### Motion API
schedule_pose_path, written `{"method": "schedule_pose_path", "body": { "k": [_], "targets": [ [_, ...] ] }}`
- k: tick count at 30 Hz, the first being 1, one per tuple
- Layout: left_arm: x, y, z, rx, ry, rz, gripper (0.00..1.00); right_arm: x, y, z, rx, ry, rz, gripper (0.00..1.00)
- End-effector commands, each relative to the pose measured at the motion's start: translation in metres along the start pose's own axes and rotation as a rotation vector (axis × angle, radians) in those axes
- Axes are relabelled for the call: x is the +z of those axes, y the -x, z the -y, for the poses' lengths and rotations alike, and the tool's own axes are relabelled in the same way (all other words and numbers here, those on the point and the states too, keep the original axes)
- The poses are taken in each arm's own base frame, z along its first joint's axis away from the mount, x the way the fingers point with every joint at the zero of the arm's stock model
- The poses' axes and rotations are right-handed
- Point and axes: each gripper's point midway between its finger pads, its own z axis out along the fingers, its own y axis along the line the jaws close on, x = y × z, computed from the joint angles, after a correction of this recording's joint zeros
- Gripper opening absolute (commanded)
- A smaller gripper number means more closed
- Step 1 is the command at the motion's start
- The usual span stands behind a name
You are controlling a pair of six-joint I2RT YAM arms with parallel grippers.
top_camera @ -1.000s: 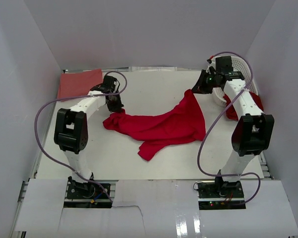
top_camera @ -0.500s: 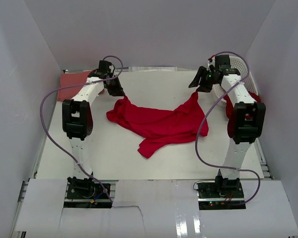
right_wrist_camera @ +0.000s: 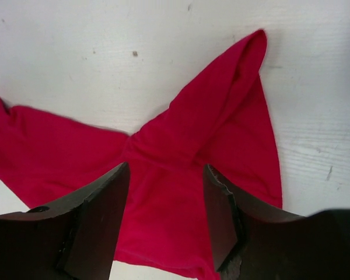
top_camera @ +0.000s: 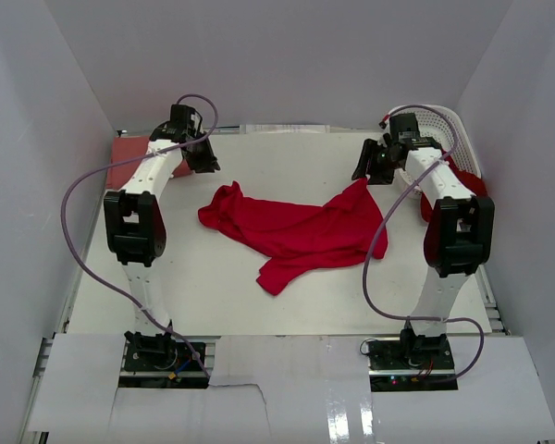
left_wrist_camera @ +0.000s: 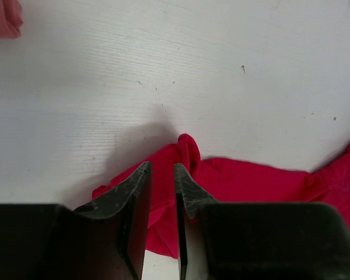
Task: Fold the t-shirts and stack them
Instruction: Flatten out the tshirt
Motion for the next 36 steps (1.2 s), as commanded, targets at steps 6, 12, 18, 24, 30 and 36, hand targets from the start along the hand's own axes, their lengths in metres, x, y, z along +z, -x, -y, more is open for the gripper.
{"method": "schedule_pose_path", "body": {
  "k": [6, 12, 18, 24, 30, 36],
  "targets": [
    [-0.043, 0.013, 0.008, 0.04, -0.008, 0.098, 0.32, 0.04, -0.022, 0.026, 0.014, -0.091, -0.062, 0.51],
    [-0.038, 0.004, 0.002, 0.043, -0.003, 0.098, 0.32, 0.055, 0.005, 0.034, 0.046, -0.129, -0.016, 0.5],
    [-0.031, -0.008, -0.002, 0.04, -0.01, 0.084, 0.32, 0.066, 0.033, 0.045, 0.084, -0.151, 0.026, 0.53],
    [-0.035, -0.007, 0.003, 0.041, -0.035, 0.084, 0.32, 0.078, 0.043, 0.059, 0.093, -0.196, 0.018, 0.58],
    [-0.037, -0.007, 0.005, 0.041, -0.044, 0.087, 0.32, 0.086, 0.035, 0.068, 0.091, -0.23, 0.002, 0.58],
    [-0.037, -0.008, 0.005, 0.043, -0.048, 0.085, 0.32, 0.096, 0.032, 0.069, 0.1, -0.215, -0.01, 0.56]
  ]
}}
